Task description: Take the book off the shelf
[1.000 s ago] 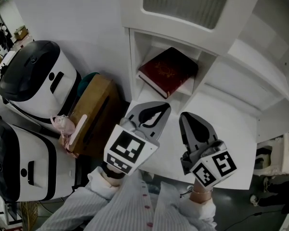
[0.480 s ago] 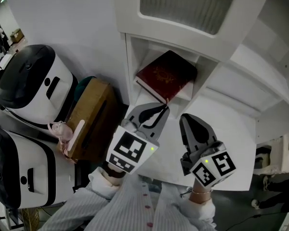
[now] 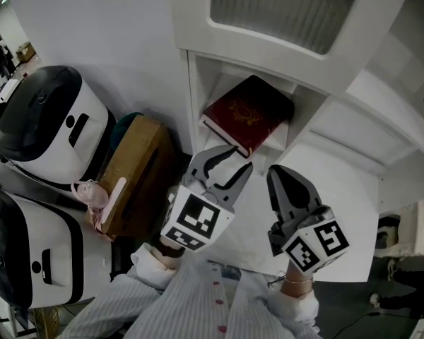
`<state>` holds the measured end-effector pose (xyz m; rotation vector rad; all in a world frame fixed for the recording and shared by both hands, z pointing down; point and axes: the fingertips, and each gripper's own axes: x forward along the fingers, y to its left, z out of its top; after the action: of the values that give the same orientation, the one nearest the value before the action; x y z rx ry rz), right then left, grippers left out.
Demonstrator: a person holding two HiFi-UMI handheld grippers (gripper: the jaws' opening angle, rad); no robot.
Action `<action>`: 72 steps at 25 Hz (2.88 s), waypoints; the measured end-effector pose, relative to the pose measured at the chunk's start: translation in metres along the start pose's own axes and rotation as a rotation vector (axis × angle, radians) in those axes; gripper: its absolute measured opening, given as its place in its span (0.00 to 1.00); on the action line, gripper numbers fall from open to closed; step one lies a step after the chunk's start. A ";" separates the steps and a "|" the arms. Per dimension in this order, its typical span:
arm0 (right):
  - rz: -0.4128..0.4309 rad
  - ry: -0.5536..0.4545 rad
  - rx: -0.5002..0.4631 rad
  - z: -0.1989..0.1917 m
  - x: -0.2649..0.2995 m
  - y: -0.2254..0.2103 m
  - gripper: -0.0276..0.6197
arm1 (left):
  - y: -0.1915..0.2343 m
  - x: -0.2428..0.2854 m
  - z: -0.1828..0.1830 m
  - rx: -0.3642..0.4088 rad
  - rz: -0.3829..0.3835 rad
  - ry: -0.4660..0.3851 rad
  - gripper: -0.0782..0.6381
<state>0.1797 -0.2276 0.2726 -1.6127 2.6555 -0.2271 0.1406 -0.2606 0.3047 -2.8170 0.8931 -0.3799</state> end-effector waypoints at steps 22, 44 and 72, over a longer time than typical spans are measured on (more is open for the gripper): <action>-0.009 0.003 0.013 -0.008 0.027 -0.007 0.07 | 0.015 0.041 -0.058 0.608 0.044 0.161 0.59; -0.101 0.005 0.057 -0.025 0.040 -0.032 0.07 | 0.029 0.092 -0.092 0.946 0.005 0.178 0.71; -0.113 0.031 0.067 -0.032 0.046 -0.039 0.07 | 0.029 0.103 -0.085 1.125 0.046 0.166 0.51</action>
<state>0.1894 -0.2820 0.3120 -1.7534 2.5515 -0.3427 0.1818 -0.3510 0.3991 -1.7384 0.4999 -0.8017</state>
